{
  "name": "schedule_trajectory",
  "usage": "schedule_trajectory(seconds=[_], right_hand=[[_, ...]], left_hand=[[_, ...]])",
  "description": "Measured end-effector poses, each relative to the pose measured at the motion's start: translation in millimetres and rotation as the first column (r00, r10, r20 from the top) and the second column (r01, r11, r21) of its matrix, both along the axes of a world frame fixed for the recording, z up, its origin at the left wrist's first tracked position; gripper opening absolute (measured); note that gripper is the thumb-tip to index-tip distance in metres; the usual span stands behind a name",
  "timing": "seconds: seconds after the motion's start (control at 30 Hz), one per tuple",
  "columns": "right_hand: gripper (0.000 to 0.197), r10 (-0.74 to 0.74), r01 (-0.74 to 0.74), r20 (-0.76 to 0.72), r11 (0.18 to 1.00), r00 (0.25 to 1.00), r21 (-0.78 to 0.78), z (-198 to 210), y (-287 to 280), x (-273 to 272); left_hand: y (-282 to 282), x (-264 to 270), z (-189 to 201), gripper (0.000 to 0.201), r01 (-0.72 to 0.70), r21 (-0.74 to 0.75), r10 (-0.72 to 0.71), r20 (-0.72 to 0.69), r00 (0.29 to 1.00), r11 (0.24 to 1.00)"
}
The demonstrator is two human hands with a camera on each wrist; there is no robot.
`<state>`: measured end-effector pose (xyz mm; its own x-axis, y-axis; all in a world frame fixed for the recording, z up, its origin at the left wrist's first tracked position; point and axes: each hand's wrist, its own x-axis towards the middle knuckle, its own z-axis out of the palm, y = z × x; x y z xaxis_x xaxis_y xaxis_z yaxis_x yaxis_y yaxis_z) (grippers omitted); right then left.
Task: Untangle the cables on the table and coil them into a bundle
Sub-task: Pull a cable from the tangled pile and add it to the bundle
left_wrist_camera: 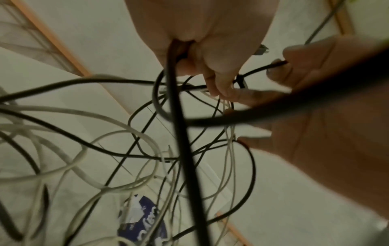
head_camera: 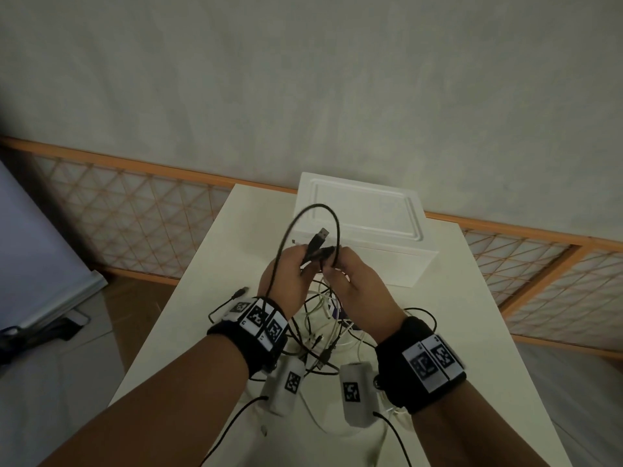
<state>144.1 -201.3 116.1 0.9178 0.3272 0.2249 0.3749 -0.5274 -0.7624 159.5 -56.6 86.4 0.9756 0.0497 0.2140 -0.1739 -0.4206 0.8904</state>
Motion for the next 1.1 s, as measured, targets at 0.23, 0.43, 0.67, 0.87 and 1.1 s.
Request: schedule_trajectory(seconds=[0.23,0.43,0.67,0.87,1.1], right_hand=[[0.018,-0.193,0.242,0.215,0.942,0.957,-0.233,-16.5,-8.3,8.5],[0.029,-0.090,0.340,0.497,0.831,0.863,-0.441,-18.2,6.8,1.0],[0.013,-0.224,0.224,0.003,0.975,0.975,-0.006,-20.5,5.3,-7.5],[0.014,-0.236,0.259,0.181,0.958,0.955,-0.120,3.5,3.4,-12.1],[0.019,-0.268,0.281,-0.088,0.875,0.959,0.394,32.8,-9.6,-12.5]], left_hand=[[-0.6,-8.9,19.7,0.013,0.097,-0.483,-0.230,-0.226,0.946,0.870],[-3.5,-8.7,20.2,0.018,0.020,-0.666,-0.260,-0.262,0.929,0.745],[0.4,-15.8,11.3,0.029,0.136,-0.577,-0.284,-0.175,0.943,0.806],[12.1,-17.1,-19.8,0.003,0.158,-0.251,-0.228,-0.280,0.932,0.955],[32.3,-3.8,-37.3,0.013,0.075,0.006,-0.067,-0.397,0.915,0.997]])
